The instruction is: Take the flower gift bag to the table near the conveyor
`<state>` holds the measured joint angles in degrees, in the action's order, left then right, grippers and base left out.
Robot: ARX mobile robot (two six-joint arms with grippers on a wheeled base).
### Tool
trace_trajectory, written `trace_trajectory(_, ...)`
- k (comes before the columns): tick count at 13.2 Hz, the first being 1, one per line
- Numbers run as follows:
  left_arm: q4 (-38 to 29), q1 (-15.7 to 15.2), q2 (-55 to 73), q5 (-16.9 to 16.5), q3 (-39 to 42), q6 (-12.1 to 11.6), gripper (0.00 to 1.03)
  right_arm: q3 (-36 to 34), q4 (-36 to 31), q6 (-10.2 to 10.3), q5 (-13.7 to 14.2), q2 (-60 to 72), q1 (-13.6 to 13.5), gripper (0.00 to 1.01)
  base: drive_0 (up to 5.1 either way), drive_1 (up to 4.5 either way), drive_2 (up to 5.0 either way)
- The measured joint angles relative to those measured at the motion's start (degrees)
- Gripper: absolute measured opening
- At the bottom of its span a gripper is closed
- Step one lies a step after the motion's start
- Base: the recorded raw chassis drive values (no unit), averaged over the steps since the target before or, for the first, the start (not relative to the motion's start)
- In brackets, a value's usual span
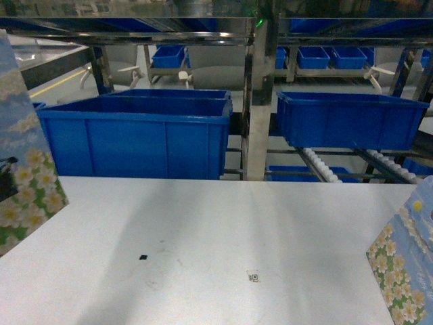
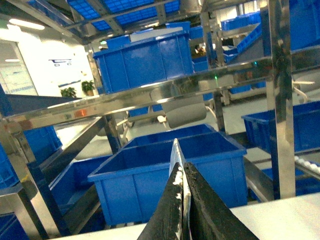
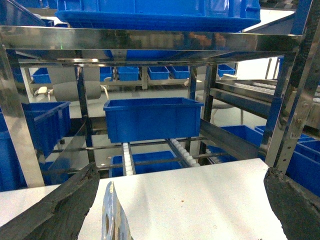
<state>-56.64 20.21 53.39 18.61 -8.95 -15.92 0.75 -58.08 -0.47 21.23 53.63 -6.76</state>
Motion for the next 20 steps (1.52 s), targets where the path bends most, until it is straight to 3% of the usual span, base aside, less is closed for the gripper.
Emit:
trace_trajectory(3,-16.5,5.2,19.5,5.4,-4.2,-1.2,0.02,0.0,0.0,0.0,0.0,0.0,0.0,0.98,0.0,0.0,0.0)
trace_trajectory(6,-16.6,12.0,36.2,10.1,-8.1,-4.4,0.02,0.0,0.0,0.0,0.0,0.0,0.0,0.98,0.0,0.0,0.0)
trace_trajectory(8,-17.1,14.5,45.0,13.4,-11.7,-5.9,0.02,0.0,0.0,0.0,0.0,0.0,0.0,0.98,0.0,0.0,0.0)
trace_trajectory(9,-17.0,14.0,49.0,15.0,-12.0,-6.0,0.02,0.0,0.0,0.0,0.0,0.0,0.0,0.98,0.0,0.0,0.0)
trace_trajectory(12,-17.2,9.7,54.5,15.3,-12.5,-4.7,0.02,0.0,0.0,0.0,0.0,0.0,0.0,0.98,0.0,0.0,0.0)
trace_trajectory(20,-16.7,4.0,54.3,9.9,-20.0,-2.1,0.02,0.0,0.0,0.0,0.0,0.0,0.0,0.98,0.0,0.0,0.0)
